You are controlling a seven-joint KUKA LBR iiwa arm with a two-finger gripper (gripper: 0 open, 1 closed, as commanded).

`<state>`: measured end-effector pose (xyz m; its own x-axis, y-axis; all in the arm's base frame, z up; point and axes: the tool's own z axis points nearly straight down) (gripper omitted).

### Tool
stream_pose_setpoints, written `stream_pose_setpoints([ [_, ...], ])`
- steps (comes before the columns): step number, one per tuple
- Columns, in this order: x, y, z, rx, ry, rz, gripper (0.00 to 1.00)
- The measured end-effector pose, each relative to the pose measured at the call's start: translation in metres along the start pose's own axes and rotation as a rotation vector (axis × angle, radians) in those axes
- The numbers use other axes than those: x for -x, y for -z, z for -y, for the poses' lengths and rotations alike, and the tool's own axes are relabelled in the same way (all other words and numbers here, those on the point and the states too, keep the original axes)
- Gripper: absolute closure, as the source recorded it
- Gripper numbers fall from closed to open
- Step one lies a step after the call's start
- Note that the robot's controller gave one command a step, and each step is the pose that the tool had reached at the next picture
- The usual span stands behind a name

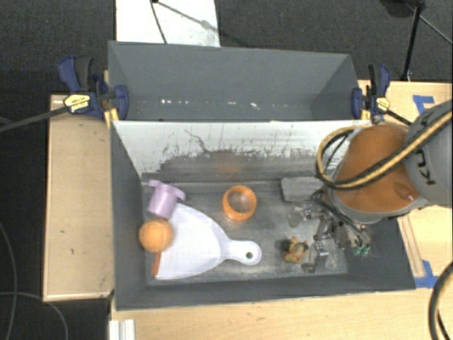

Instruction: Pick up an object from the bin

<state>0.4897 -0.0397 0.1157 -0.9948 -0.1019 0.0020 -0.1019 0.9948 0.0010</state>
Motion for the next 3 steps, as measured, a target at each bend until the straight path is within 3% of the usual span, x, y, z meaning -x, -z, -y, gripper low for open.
stream_pose_setpoints([
  [1,0.003,-0.038,0.01,-0.001,0.123,0.003,1.0],
  [2,0.004,-0.038,0.01,-0.001,0.124,0.004,1.0],
  [3,0.002,0.005,0.011,0.001,0.132,-0.003,1.0],
])
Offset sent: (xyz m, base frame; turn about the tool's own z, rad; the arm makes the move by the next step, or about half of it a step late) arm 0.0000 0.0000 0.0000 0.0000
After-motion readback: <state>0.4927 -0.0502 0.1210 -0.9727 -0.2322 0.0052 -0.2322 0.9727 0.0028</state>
